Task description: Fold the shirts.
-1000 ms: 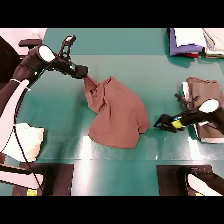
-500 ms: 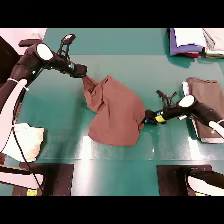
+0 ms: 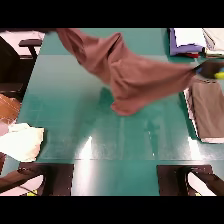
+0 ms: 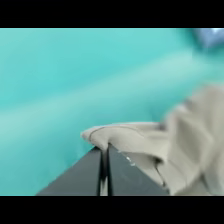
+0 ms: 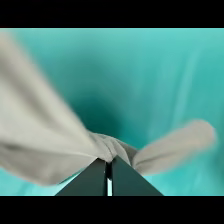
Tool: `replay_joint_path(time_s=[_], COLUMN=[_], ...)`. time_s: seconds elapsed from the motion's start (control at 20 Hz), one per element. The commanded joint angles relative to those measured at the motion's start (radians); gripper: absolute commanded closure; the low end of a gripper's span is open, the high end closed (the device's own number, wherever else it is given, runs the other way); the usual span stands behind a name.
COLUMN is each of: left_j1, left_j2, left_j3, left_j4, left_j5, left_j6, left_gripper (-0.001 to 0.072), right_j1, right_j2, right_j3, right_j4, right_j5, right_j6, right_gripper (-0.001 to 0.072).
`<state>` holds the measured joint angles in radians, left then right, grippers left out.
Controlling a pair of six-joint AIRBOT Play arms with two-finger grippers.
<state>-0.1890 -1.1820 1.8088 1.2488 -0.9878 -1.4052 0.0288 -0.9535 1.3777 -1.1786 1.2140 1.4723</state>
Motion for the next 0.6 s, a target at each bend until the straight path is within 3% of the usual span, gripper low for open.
replay_joint_path(time_s=[0.0, 0.25, 0.45, 0.55], left_j1=[0.001, 0.001, 0.001, 0.001], left_j2=[0.193, 0.424, 0.535, 0.53], left_j3=[0.047, 0.047, 0.047, 0.045], left_j4=[0.003, -0.001, -0.002, 0.031], left_j5=[0.008, 0.043, 0.142, 0.13], left_j6=[0.0, -0.001, -0.002, -0.002], left_gripper=[0.0684, 0.0684, 0.0685, 0.0685], right_j1=[-0.089, -0.095, -0.095, -0.095], right_j2=[0.119, 0.191, 0.095, 0.016], right_j3=[0.202, 0.422, 0.683, 0.801], right_j4=[-0.027, -0.03, -0.029, -0.029], right_j5=[0.05, 0.059, 0.13, 0.16], right_j6=[-0.019, -0.019, -0.019, -0.019], right_gripper=[0.0692, 0.0693, 0.0694, 0.0694])
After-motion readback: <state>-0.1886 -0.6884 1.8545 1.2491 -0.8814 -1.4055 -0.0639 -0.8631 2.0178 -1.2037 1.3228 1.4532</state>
